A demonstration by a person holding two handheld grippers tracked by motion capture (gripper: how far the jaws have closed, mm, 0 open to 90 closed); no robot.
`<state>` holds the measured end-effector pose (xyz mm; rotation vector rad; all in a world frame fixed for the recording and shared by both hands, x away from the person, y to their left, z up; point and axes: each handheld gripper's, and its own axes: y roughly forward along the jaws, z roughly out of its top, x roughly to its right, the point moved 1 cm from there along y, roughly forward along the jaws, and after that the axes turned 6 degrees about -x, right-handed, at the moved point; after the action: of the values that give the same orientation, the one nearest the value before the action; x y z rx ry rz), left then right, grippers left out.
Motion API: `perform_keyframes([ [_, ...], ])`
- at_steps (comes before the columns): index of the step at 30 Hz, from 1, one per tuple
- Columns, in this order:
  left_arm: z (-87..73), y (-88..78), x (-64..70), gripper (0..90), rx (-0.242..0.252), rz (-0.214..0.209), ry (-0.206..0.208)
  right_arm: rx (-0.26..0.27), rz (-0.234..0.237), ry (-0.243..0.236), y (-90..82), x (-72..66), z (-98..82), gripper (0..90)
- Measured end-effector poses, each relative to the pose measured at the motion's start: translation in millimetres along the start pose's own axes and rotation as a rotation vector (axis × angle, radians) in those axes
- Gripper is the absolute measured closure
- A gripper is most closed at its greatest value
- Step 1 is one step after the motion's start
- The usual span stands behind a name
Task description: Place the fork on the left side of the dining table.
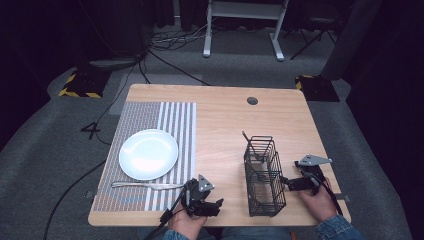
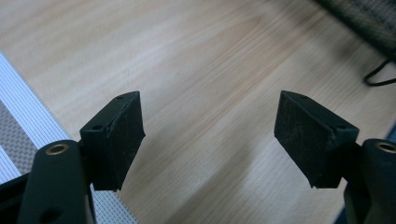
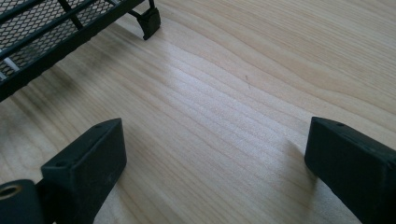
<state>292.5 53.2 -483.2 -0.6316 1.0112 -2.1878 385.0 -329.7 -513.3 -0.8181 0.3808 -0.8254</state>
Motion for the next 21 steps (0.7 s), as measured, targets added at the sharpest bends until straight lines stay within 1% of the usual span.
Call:
perform_keyframes([
  [2,5.6,-8.8,-3.5,26.2,0.023,-0.007,-0.002,0.0,0.0,0.0,0.0,0.0,0.0,5.6],
  [3,8.0,-12.1,-5.1,27.9,0.03,-0.006,-0.007,0.0,0.0,0.0,-0.1,0.0,-0.1,5.7],
  [4,12.6,-17.4,-8.7,28.0,0.035,0.002,-0.006,0.0,0.0,0.0,-0.1,0.0,-0.1,5.7],
  [6,19.0,-26.0,-13.7,28.7,0.05,0.003,-0.004,0.001,-0.001,0.001,-0.1,0.1,-0.1,5.9],
  [9,29.5,-40.6,-23.2,29.7,0.08,-0.012,-0.006,0.001,-0.002,0.002,-0.1,0.2,-0.1,6.0],
  [11,34.7,-45.8,-28.2,30.2,0.095,-0.028,-0.006,0.001,-0.002,0.002,-0.1,0.2,-0.1,6.1],
  [12,37.8,-48.2,-30.9,30.2,0.109,-0.044,-0.005,0.001,-0.002,0.002,-0.1,0.2,-0.1,6.1],
  [13,37.8,-48.2,-30.9,30.3,0.109,-0.044,-0.005,0.001,-0.002,0.002,-0.1,0.2,-0.1,6.1],
  [14,45.8,-53.0,-35.7,31.1,0.132,-0.082,0.001,0.001,-0.002,0.001,-0.1,0.3,-0.2,6.4],
  [15,50.7,-55.8,-37.7,31.9,0.153,-0.094,0.011,0.002,-0.003,0.002,-0.2,0.4,-0.2,6.8],
  [16,57.1,-58.6,-38.8,33.1,0.175,-0.091,0.026,0.003,-0.004,0.007,-0.3,0.5,-0.2,7.2],
  [17,62.2,-60.2,-39.1,33.5,0.184,-0.082,0.039,0.004,-0.005,0.006,-0.3,0.5,-0.3,7.2],
  [19,71.6,-60.8,-39.9,33.7,0.182,-0.066,0.072,0.004,-0.005,0.006,-0.4,0.6,-0.4,7.3],
  [20,78.4,-60.2,-41.2,33.3,0.182,-0.066,0.077,0.004,-0.004,0.007,-0.4,0.5,-0.4,7.3],
  [21,83.9,-59.7,-42.4,31.8,0.182,-0.082,0.075,0.004,-0.005,0.007,-0.4,0.5,-0.4,7.3],
])
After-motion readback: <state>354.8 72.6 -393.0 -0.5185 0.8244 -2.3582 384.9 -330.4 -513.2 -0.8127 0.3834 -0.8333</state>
